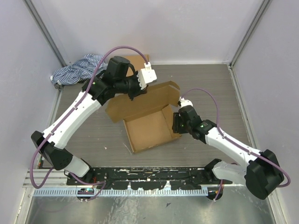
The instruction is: Fold the paper box
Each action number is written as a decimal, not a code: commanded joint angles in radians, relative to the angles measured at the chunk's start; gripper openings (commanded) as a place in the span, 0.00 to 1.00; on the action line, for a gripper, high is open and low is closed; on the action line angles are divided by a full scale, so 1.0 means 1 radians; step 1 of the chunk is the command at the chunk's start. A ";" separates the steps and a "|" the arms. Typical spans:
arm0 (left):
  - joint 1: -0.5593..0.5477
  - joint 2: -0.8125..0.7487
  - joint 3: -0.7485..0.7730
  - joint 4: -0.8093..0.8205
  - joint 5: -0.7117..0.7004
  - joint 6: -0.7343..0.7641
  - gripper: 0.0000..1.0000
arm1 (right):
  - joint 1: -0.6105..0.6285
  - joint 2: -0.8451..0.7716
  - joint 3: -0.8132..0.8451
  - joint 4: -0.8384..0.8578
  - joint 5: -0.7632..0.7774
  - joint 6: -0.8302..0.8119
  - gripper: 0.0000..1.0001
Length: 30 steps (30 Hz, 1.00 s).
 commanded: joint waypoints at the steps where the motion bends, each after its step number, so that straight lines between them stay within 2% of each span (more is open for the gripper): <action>1: -0.003 -0.010 0.024 -0.037 0.041 -0.028 0.00 | 0.025 0.027 0.043 0.052 0.040 -0.021 0.40; 5: -0.006 -0.005 0.024 -0.046 0.055 -0.040 0.01 | 0.068 0.074 0.047 0.031 0.094 -0.010 0.36; 11: -0.019 0.009 0.035 -0.057 0.045 -0.045 0.02 | 0.111 0.142 0.054 0.034 0.192 0.016 0.41; 13: -0.021 0.018 0.041 -0.061 0.041 -0.051 0.02 | 0.122 0.160 0.057 0.035 0.213 0.024 0.40; 14: -0.022 0.023 0.045 -0.061 0.035 -0.058 0.02 | 0.127 0.165 0.059 0.033 0.233 0.037 0.35; 16: -0.025 0.034 0.050 -0.055 -0.004 -0.079 0.02 | 0.132 0.161 0.056 0.032 0.259 0.059 0.17; 19: -0.028 0.043 0.048 -0.029 -0.096 -0.100 0.02 | 0.133 0.128 0.045 0.027 0.269 0.086 0.13; 22: -0.028 0.049 0.042 0.028 -0.213 -0.135 0.02 | 0.134 0.073 0.032 0.014 0.266 0.120 0.03; 30: -0.029 0.109 0.082 0.065 -0.434 -0.275 0.01 | 0.146 -0.005 -0.023 -0.018 0.245 0.206 0.01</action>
